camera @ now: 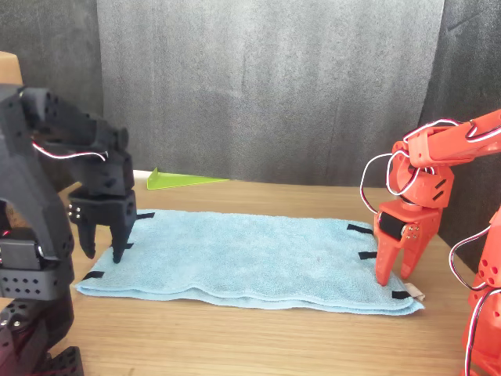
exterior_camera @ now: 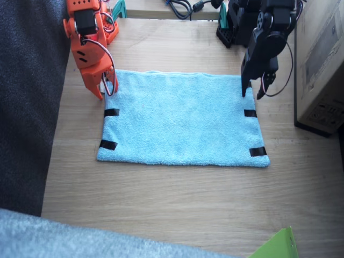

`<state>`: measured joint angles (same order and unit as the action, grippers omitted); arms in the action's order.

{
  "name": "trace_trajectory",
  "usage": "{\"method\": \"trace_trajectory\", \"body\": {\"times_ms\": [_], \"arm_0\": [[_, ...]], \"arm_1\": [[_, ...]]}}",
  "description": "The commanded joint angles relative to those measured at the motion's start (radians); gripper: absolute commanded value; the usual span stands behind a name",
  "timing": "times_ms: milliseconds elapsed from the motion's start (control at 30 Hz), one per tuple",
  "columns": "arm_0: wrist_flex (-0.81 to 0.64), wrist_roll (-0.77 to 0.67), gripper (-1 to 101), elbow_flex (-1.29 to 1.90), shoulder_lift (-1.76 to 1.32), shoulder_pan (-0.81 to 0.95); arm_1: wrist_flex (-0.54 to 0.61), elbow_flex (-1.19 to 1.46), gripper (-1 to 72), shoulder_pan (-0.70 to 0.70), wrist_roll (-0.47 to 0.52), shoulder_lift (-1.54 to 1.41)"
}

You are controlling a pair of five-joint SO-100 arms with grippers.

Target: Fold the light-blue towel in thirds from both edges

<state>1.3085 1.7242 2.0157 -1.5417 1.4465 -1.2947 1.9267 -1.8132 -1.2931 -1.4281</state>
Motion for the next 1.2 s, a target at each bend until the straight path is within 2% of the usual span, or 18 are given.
{"method": "trace_trajectory", "body": {"times_ms": [0,667,1167], "arm_0": [[0.028,0.009,25,-0.046,0.011,0.003],[0.075,0.008,23,-0.081,0.092,0.057],[0.097,0.008,16,-0.115,0.133,0.043]], "arm_1": [[0.000,-0.018,25.8,-0.029,-0.012,0.003],[-0.012,-0.018,25.7,-0.058,-0.023,-0.003],[-0.011,-0.009,23.2,-0.043,-0.014,0.015]]}}
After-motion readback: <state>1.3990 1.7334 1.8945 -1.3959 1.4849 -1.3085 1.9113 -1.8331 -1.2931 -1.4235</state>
